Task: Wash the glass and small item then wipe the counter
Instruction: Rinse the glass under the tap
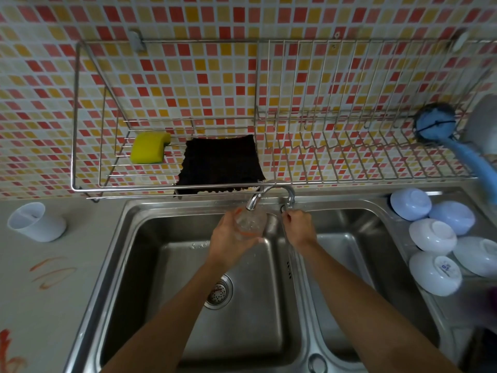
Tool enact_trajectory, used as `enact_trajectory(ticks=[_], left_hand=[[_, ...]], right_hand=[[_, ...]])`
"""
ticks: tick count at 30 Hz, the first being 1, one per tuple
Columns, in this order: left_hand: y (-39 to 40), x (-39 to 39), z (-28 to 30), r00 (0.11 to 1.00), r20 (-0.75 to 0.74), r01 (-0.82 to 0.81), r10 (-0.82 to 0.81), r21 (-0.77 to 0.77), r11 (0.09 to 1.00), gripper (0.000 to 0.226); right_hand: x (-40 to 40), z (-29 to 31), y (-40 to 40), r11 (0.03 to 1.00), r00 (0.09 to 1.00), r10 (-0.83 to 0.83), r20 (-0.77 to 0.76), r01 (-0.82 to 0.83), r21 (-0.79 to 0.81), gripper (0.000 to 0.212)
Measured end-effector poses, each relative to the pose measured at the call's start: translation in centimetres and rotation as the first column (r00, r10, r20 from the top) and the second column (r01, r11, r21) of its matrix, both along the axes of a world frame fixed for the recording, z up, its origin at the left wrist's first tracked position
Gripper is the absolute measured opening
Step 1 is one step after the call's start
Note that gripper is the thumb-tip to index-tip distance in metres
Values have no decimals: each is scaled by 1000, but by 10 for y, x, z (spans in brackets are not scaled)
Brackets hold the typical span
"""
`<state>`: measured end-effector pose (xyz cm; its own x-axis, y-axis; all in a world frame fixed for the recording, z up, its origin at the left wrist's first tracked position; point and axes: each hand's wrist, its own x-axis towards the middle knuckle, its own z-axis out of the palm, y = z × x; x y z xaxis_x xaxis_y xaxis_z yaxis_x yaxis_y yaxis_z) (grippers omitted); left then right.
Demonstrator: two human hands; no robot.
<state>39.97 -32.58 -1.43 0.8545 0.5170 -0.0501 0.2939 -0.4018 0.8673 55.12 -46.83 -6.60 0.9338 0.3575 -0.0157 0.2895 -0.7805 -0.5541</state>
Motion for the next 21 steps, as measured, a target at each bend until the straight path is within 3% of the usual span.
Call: enact_trajectory(ticks=[5,11,13,17,21], left_hand=[[0,-2,-1,997,60,-50,54,-58,997,82],[-6,-10,-1,994,106,-35,38,-28,999,80],[-9,-14,-2,995,99,-7,7,-7,1000,82],[-11,-27,-6,993,86,-75,75,-10,997,84],[-16,-39,-12,995,85,-63,60,22,998,87]], right_hand=[[3,-1,-15,968,993,-104,-58,115,223,26],[-35,-14,-25,949,987,-155,-50,163,270,29],[-67,-37,-40,974,997,-80,1,78,213,39],[-137,-87,-80,989,994,105,36,-101,-106,59],[-161,-105,-97,961,985,149,93,-122,-250,62]])
